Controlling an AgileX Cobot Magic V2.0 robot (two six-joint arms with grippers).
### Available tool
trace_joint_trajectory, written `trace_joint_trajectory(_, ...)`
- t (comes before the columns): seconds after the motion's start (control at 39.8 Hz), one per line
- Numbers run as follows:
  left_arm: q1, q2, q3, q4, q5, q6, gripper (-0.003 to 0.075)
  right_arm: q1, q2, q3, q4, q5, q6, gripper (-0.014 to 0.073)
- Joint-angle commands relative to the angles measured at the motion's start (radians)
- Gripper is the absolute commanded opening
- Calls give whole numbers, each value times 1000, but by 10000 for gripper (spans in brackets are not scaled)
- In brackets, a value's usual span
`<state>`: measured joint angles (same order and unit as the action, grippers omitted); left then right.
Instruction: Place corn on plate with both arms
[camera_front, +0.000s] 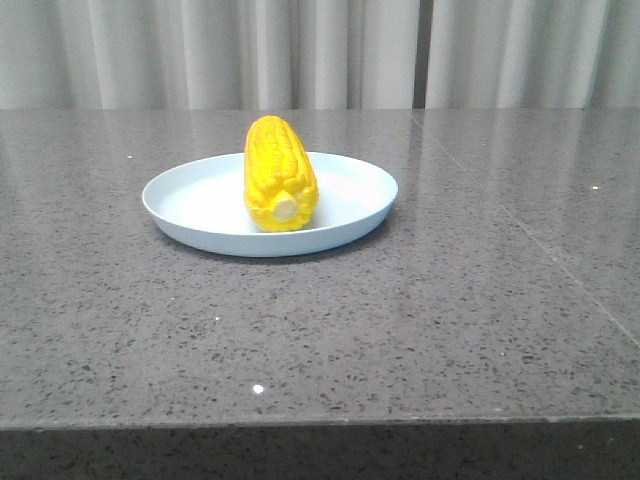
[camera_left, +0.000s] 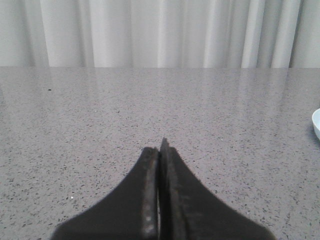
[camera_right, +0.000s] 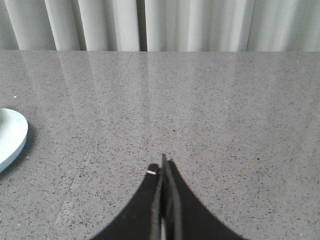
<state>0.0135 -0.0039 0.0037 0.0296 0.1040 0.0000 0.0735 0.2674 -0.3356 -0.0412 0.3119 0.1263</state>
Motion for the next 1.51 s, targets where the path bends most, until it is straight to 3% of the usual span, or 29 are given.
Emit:
trace_joint_trajectory(0.0,0,-21,6,-8,-80,0,-20,0,7,-27,-15,-84,-8,-69)
trace_joint_trajectory(0.3,0,-21,6,-8,-80,0,-20,-1,7,8,-44,-104,-8,-69)
trace_joint_trajectory(0.73,0,-21,6,-8,-80,0,-20,-2,5,357,-38,-293,-8,-69)
trace_joint_trajectory(1.33,0,-21,6,-8,-80,0,-20,-4,-299,357,-38,-262,-8,-69)
trace_joint_trajectory(1.48,0,-21,6,-8,-84,0,-20,-4,-294,357,-38,-275,-8,-69)
